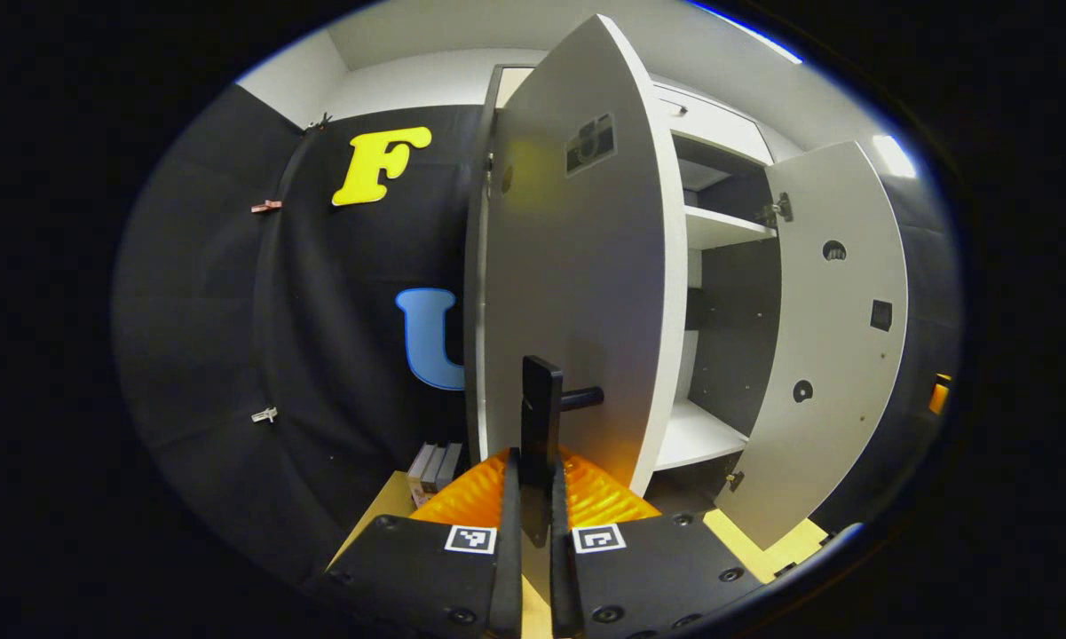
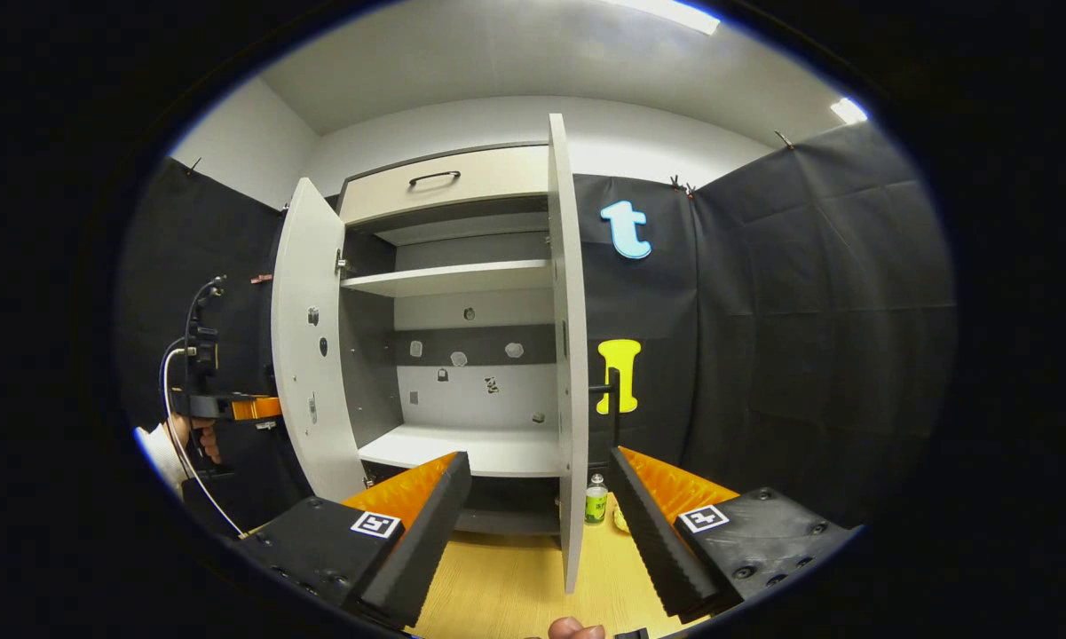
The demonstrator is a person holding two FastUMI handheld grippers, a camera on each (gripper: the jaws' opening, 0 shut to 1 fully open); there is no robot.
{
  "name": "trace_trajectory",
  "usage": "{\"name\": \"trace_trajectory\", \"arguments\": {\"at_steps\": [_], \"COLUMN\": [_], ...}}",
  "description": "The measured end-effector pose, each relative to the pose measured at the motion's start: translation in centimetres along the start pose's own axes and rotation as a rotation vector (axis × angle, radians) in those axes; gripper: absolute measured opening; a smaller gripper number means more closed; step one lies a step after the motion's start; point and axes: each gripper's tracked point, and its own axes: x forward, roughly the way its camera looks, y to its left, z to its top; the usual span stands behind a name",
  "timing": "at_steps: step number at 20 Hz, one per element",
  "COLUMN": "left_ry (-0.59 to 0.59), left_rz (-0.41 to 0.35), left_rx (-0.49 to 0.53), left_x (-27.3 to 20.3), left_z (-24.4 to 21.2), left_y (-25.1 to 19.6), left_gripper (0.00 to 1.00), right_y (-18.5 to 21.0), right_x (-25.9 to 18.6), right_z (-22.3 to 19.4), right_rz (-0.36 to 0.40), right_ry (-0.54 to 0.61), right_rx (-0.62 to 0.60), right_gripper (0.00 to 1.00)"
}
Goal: Open the right door of the double-door shoe cabinet with the right hand, and open the left door with the left hand.
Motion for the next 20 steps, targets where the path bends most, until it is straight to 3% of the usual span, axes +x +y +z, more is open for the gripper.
{"name": "trace_trajectory", "arguments": {"at_steps": [4,8,9,12,15,20], "left_ry": [0.008,-0.025,-0.011,-0.002,0.015,0.007], "left_rz": [0.015,0.124,0.081,0.019,0.058,0.072], "left_rx": [-0.010,0.014,-0.022,-0.045,0.039,0.016], "left_x": [-0.6,-0.8,-1.1,-1.3,-0.8,-0.8], "left_z": [-0.8,0.3,0.0,0.0,-0.6,-0.7], "left_y": [2.8,8.0,8.0,8.0,8.2,8.0], "left_gripper": [0.13,0.13,0.06,0.13,0.12,0.07], "right_y": [1.2,3.2,3.6,4.4,4.8,4.6], "right_x": [0.3,0.8,0.8,1.0,1.2,1.5], "right_z": [0.1,0.3,0.3,0.2,0.3,0.3], "right_rz": [0.016,0.044,0.049,0.057,0.062,0.059], "right_ry": [0.000,-0.006,-0.007,-0.008,-0.007,-0.007], "right_rx": [0.007,-0.012,-0.017,-0.023,-0.015,-0.021], "right_gripper": [0.98,0.98,0.98,0.98,0.98,0.98]}}
